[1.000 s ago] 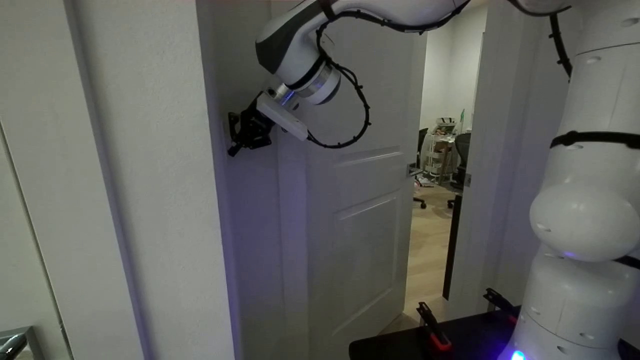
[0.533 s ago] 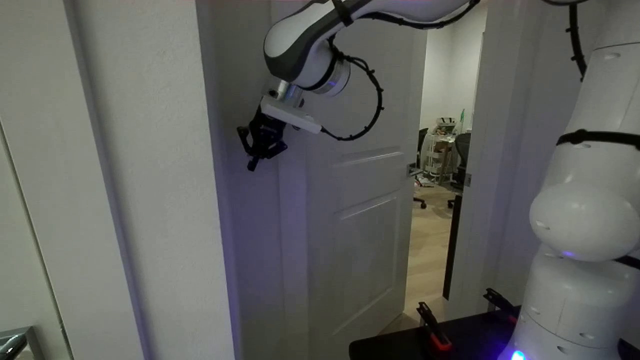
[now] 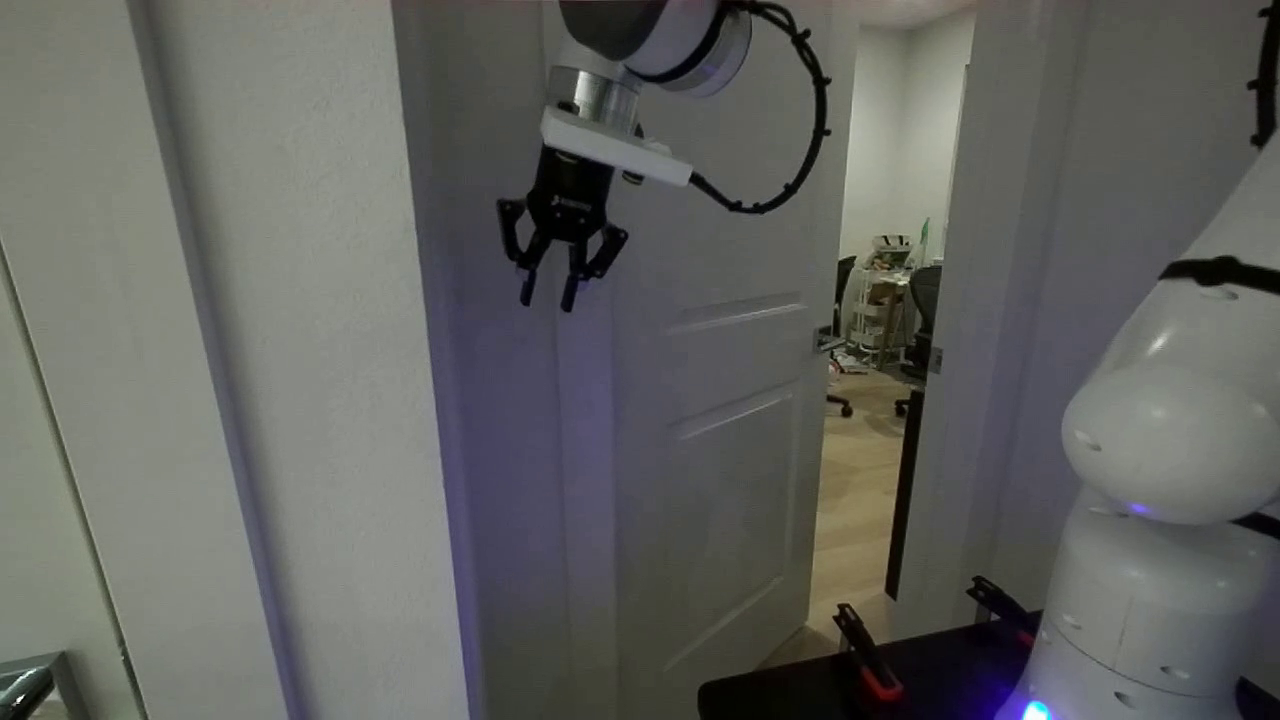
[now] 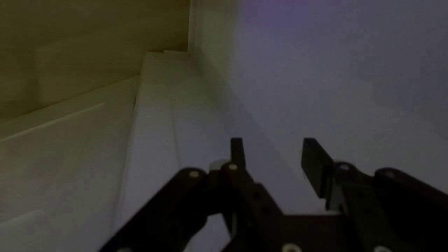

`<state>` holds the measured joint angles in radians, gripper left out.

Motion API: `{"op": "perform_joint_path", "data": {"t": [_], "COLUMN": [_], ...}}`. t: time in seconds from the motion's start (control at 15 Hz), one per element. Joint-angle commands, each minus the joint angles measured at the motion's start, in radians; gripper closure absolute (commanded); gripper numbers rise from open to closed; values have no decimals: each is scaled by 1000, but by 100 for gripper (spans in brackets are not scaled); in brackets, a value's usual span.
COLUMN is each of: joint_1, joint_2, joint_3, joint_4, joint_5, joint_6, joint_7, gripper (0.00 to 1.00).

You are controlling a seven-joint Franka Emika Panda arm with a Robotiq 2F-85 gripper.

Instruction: Turn the light on, open the door then turn off the light

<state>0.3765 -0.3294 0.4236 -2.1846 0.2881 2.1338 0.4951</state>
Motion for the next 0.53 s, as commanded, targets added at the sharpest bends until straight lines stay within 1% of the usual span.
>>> {"op": "perform_joint_path", "data": {"t": [0.0, 0.07, 0.13, 0.2, 0.47], "joint_1": [-13, -19, -26, -31, -54], "joint_2": [-162, -207, -259, -305, -510], "joint_3": [3, 4, 3, 0, -3], "joint_4": [-88, -114, -144, -169, -272], "joint_5": [-36, -57, -85, -109, -204], "joint_6": [-87, -105, -130, -153, -239], "joint_7": [10, 8, 6, 1, -14], "gripper": [20, 13, 5, 1, 0]}}
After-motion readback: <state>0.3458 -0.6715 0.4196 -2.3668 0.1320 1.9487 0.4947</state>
